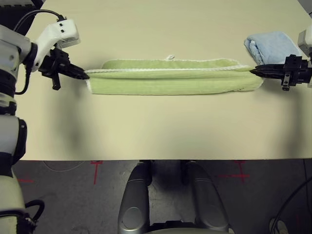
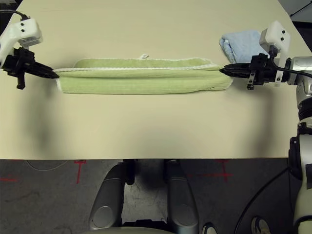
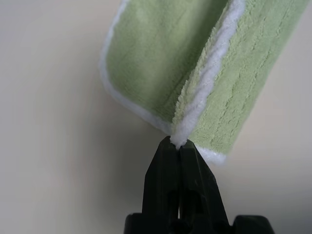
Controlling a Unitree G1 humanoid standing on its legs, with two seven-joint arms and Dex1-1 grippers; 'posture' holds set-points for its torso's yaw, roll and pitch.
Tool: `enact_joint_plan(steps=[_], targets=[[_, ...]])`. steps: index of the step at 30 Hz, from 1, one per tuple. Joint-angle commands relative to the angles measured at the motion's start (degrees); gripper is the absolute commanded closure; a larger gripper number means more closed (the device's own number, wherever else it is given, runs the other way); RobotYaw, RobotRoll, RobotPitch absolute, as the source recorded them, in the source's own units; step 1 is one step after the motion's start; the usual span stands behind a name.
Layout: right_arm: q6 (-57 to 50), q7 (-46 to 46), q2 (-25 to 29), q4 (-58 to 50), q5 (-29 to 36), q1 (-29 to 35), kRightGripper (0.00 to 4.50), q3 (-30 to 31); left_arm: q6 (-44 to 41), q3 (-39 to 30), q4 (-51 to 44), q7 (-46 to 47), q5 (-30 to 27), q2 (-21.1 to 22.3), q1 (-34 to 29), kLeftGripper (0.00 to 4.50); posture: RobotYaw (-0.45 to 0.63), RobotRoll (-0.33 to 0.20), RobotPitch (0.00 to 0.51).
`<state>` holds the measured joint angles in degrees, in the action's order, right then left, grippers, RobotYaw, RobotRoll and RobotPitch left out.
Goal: Fold the towel and set it aside.
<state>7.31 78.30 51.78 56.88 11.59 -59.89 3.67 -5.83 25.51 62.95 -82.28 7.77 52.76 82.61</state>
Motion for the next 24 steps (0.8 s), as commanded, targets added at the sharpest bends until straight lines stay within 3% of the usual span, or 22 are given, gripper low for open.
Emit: enact_joint_plan(steps=[1, 13, 17, 24], targets=[[-1.14, -3.62, -0.75, -1.51, -2.34, 0.87, 4.5, -0.94, 0.88, -1.55, 3.12, 3.11, 3.24, -0.78, 1.23, 4.48, 0.03, 0.0, 0.365], [-1.77, -14.49, -5.49, 1.08, -7.17, -4.58, 4.5, -1.15, 1.78, -5.36, 5.63, 10.71, 7.26, -3.07, 1.98, 4.48, 0.03, 0.0, 0.368], [-0.74, -14.14, -5.67, 3.39, -9.32, -5.83, 4.5, -0.47, 2.45, -7.11, 6.64, 16.45, 7.35, -5.07, 2.12, 4.48, 0.05, 0.0, 0.371], [0.75, -13.24, -4.42, 5.77, -12.44, -5.09, 4.5, -0.22, 2.56, -7.41, 7.62, 16.74, 8.84, -5.84, 1.5, 4.48, 0.05, 0.0, 0.371]])
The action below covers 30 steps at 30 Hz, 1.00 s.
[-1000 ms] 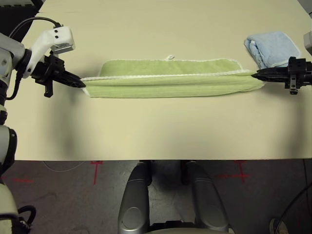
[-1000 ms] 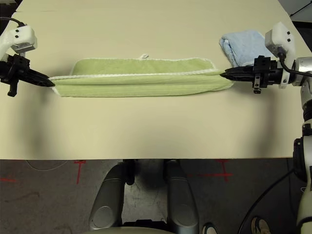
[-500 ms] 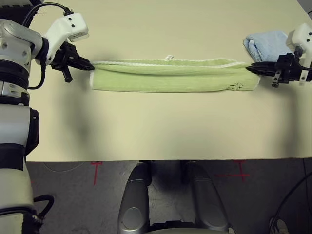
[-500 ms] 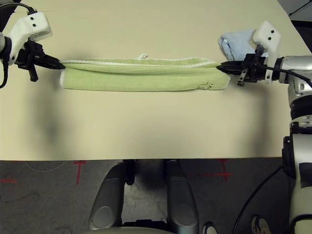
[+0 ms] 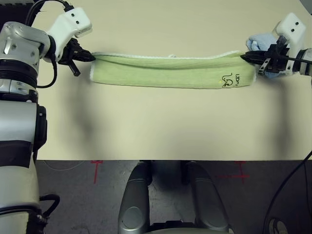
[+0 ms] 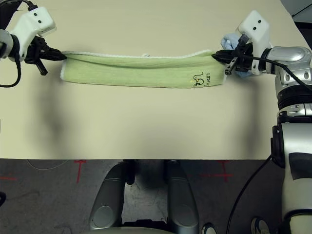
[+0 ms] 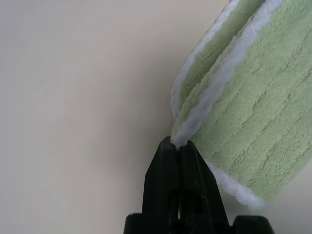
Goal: Fold the towel and set it aside.
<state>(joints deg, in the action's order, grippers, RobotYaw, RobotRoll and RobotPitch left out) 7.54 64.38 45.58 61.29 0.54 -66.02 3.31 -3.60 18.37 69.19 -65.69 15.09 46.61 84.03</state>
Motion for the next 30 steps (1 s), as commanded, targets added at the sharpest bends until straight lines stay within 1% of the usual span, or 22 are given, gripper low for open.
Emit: enact_joint_plan(steps=[1, 10, 15, 16, 19, 21, 24, 28, 29, 30], targets=[[0.45, 0.73, 1.76, 1.45, -1.58, 1.15, 4.5, 0.06, 0.39, -0.32, 1.47, 0.25, 1.67, 0.26, 0.01, 4.48, 0.05, 0.0, 0.371], [2.16, -6.11, -0.88, 3.4, -4.91, 0.34, 4.5, 0.46, 1.01, -0.02, 2.8, 0.98, 3.66, -0.16, -0.32, 4.48, 0.03, 0.0, 0.373], [2.3, -6.15, -1.59, 4.5, -5.55, -0.33, 4.5, 0.56, 1.52, -0.15, 3.1, 1.91, 4.43, -0.09, -0.38, 4.48, 0.04, 0.0, 0.371], [2.29, -5.2, -1.55, 4.71, -5.22, -0.38, 4.23, 0.37, 2.3, -0.22, 3.11, 3.85, 4.7, -0.16, -0.55, 4.49, 0.04, 0.0, 0.371], [2.97, -4.2, -0.74, 5.65, -4.59, -0.65, 3.32, -0.4, 3.39, -0.6, 3.47, 7.29, 4.81, -0.47, -0.65, 3.8, 0.03, 0.0, 0.368], [3.26, -4.0, -0.21, 6.22, -4.22, -0.95, 2.63, -0.91, 3.47, -0.78, 3.65, 7.21, 4.74, -0.49, -0.45, 3.15, 0.03, 0.0, 0.368], [3.04, -1.63, 1.17, 7.06, -3.17, -1.41, 1.47, -1.97, 3.56, -1.07, 3.77, 7.22, 4.78, 0.01, 0.31, 1.99, 0.03, 0.0, 0.363], [4.19, -2.34, 1.64, 7.78, -2.73, -1.74, 0.12, -3.5, 3.7, -1.11, 3.65, 6.3, 4.95, 0.88, 0.84, 0.52, 0.03, 0.0, 0.363], [4.5, -2.49, 1.55, 7.86, -2.24, -1.86, 0.0, -4.18, 3.67, -1.11, 3.53, 5.88, 4.99, 1.12, 1.01, 0.12, 0.03, 0.0, 0.363], [4.91, -3.08, 1.38, 7.94, -1.79, -2.09, 0.0, -4.92, 3.54, -1.12, 3.28, 5.06, 4.99, 1.41, 1.28, 0.03, 0.03, 0.0, 0.363]])
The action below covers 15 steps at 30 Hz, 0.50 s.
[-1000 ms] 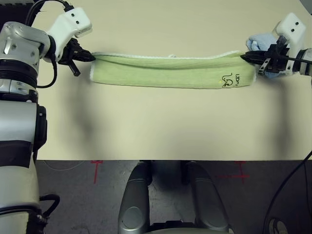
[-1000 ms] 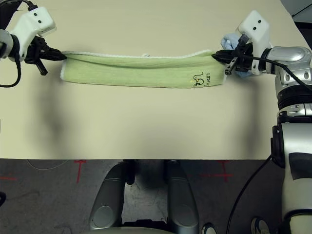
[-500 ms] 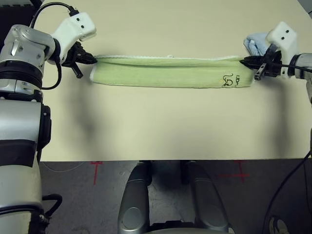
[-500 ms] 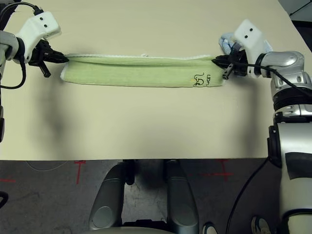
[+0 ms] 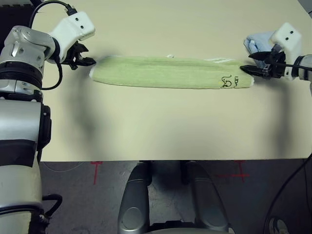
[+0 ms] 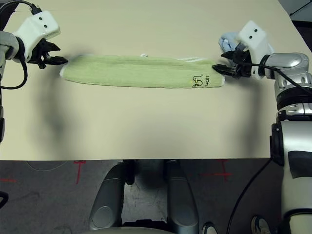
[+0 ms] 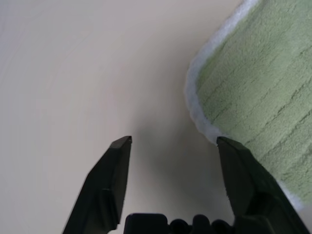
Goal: Fold the towel and set it aside.
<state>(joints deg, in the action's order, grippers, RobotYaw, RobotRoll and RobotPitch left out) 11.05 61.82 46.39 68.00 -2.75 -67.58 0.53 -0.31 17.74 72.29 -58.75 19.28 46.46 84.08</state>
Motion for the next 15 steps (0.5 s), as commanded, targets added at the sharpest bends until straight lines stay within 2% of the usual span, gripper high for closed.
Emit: enact_joint_plan(steps=[1, 5, 10, 15], targets=[[2.0, -1.03, 0.38, 1.31, 1.98, -0.8, 0.0, -2.86, 0.06, -0.51, -0.08, -2.91, 0.75, 1.87, 1.52, 0.03, 0.03, 0.0, 0.363], [2.14, 1.95, -0.95, 1.41, 6.36, -2.3, 0.0, -7.08, -0.96, -2.27, -1.43, -8.52, -1.38, 2.73, 2.18, 0.03, 0.03, 0.0, 0.346], [-1.7, 10.33, -2.66, 1.05, 10.93, -2.71, 0.0, -10.53, -4.23, -11.48, -4.75, -16.2, -11.18, 1.41, 1.02, 0.03, 0.05, 0.0, 0.332], [-2.86, 11.26, -4.09, 0.59, 12.12, -1.92, 0.0, -11.4, -5.66, -18.04, -11.33, -19.15, -19.15, -0.83, -3.48, 0.03, 0.06, 0.0, 0.328]])
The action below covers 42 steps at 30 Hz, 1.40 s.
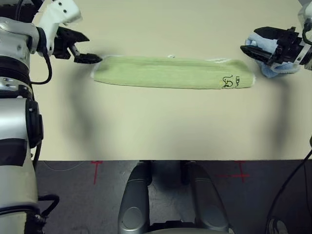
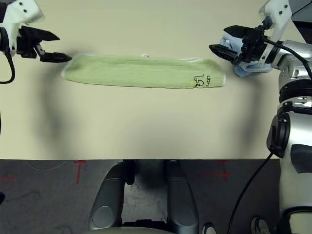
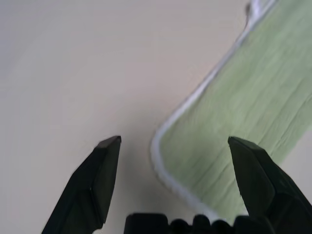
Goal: Fold the towel and set it aside.
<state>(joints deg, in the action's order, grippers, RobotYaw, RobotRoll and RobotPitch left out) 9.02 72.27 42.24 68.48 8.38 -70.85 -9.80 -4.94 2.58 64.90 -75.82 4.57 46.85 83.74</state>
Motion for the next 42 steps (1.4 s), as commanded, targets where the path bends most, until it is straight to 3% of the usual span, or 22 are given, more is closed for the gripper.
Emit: enact_joint_plan(steps=[1, 5, 10, 14, 17, 23, 29, 35, 42], targets=[[-0.99, 0.88, -0.23, -0.04, 1.22, 1.7, 0.0, -1.2, -1.26, -4.19, -6.32, -3.39, -6.5, -1.86, -4.92, 0.03, 0.05, 0.0, 0.326], [-1.93, 0.37, -1.44, -0.73, 2.71, 3.3, 0.0, -2.08, -3.5, -6.74, -19.5, -7.34, -13.33, -3.78, -15.51, 0.03, 0.05, 0.0, 0.323], [-4.52, -1.28, -2.95, -2.71, 4.64, 5.43, 0.0, -3.61, -1.84, -6.71, -26.68, -6.2, -15.14, -4.1, -23.24, 0.03, 0.04, 0.0, 0.317], [-14.54, -4.65, -3.18, -5.33, 9.27, 6.07, 0.0, -7.29, -1.05, -6.99, -29.61, -3.97, -16.55, -5.35, -25.93, 0.03, 0.04, 0.0, 0.314], [-28.82, -6.89, -2.52, -9.57, 13.76, 7.07, 0.0, -10.0, 0.91, -6.41, -31.16, -3.35, -16.68, -5.94, -27.77, 0.03, 0.04, 0.0, 0.308], [-54.17, -11.35, -0.78, -26.79, 23.28, 16.04, 0.0, -14.45, 1.35, -5.38, -33.16, -3.25, -16.75, -6.26, -30.18, 0.03, 0.02, 0.0, 0.308], [-72.17, -22.94, -1.73, -37.35, 33.09, 22.94, 0.0, -24.23, -1.34, -5.15, -36.64, -2.25, -18.24, -7.52, -33.23, 0.03, 0.01, 0.0, 0.308], [-83.36, -28.0, -1.39, -43.03, 39.77, 28.35, 0.0, -29.48, -3.75, -4.84, -39.77, -2.21, -19.18, -7.05, -35.09, 0.03, 0.01, 0.0, 0.312], [-86.09, -33.37, -3.82, -48.35, 42.5, 34.44, 0.0, -31.66, -4.83, -4.6, -40.72, -1.91, -19.63, -7.02, -35.6, 0.03, 0.0, 0.0, 0.318]])
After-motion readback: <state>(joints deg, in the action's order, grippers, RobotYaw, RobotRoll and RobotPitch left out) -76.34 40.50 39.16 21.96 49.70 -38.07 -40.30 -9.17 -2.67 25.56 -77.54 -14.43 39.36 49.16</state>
